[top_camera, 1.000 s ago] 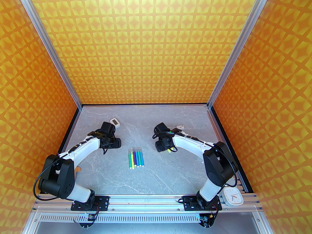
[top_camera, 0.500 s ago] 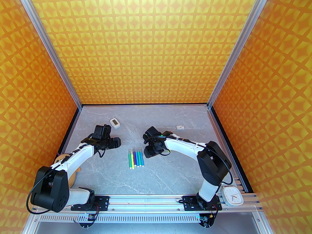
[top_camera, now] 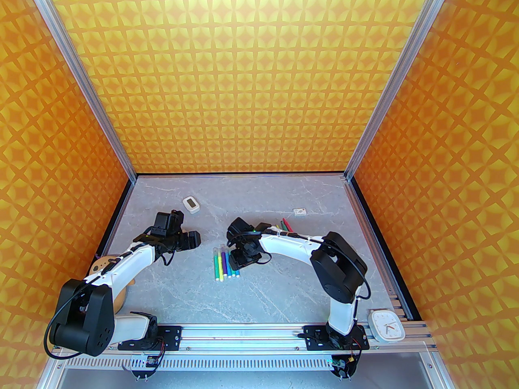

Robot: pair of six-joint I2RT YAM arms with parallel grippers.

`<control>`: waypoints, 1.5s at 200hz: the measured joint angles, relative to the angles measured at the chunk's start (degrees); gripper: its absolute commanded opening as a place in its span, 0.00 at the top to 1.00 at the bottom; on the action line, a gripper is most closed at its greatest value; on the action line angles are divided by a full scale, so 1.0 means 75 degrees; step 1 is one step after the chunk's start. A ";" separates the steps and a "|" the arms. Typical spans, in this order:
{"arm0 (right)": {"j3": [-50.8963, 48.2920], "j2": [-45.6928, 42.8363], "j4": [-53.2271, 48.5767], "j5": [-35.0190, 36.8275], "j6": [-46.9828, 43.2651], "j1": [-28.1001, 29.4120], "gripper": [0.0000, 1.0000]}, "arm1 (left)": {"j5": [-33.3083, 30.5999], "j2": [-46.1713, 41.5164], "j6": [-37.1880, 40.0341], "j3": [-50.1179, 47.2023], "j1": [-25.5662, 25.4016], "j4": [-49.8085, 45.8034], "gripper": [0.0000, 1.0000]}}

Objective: Open the pen caps

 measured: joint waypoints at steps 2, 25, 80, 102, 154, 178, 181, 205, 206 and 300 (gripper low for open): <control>0.0003 0.0009 -0.0003 0.0006 0.0003 0.0000 0.55 | 0.0003 -0.0003 0.0000 0.0000 0.0000 0.0003 0.21; 0.0029 0.0117 -0.0009 0.0061 0.0058 0.0038 0.56 | 0.0026 -0.0032 0.0003 -0.0009 0.0020 0.0006 0.21; 0.0157 0.0443 -0.0032 0.0233 0.0119 0.0064 0.58 | 0.0055 -0.0035 0.0006 -0.0009 0.0102 0.0029 0.21; 0.0207 0.0493 -0.0067 0.0358 0.0122 0.0076 0.58 | 0.0058 -0.0035 0.0006 -0.0009 0.0108 0.0029 0.21; 0.0315 0.0557 -0.0192 0.0705 0.0117 0.0122 0.63 | 0.0079 -0.0099 0.0006 -0.0009 0.0119 0.0017 0.21; 0.0484 0.0662 -0.0382 0.0994 0.0111 0.0128 0.65 | 0.0082 -0.0233 0.0006 -0.0009 0.0152 0.0017 0.21; 0.0510 0.0679 -0.0402 0.1035 0.0111 0.0128 0.65 | 0.0082 -0.0248 0.0006 -0.0009 0.0152 0.0012 0.21; 0.0662 0.0778 -0.0554 0.1317 0.0093 0.0128 0.67 | 0.0082 -0.0379 0.0006 -0.0009 0.0157 -0.0015 0.21; 0.0664 0.0787 -0.0562 0.1332 0.0090 0.0128 0.67 | 0.0082 -0.0385 0.0009 -0.0009 0.0157 -0.0015 0.21; 0.0854 0.0933 -0.0801 0.1682 0.0079 0.0149 0.73 | 0.0085 -0.0516 0.0035 -0.0009 0.0207 -0.0099 0.21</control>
